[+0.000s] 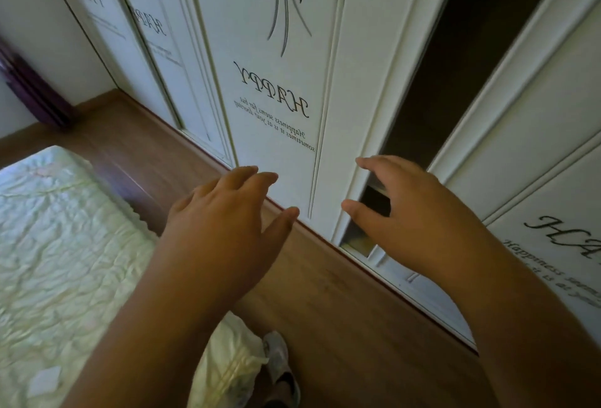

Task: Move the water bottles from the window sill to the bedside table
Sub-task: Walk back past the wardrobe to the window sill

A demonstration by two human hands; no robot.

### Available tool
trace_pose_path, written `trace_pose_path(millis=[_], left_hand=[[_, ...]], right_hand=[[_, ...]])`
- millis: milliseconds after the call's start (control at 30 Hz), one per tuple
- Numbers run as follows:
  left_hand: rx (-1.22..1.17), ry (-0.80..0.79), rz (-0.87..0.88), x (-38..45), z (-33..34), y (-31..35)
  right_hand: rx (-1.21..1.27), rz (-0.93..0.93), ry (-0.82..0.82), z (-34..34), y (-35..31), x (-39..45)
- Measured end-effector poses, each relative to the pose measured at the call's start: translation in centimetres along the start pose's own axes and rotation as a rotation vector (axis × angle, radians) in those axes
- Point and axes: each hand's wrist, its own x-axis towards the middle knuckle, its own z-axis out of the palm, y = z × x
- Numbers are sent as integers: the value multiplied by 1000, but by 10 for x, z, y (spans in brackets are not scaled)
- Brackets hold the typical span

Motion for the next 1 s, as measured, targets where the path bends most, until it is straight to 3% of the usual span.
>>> trace_pose_path(millis=[400, 1000], left_hand=[[-29, 88, -68, 128, -38, -93], [-23, 202, -530, 169, -76, -221]], right_hand=[[-68, -91, 42, -4, -81, 143], [-65, -564, -118, 53, -235, 317]])
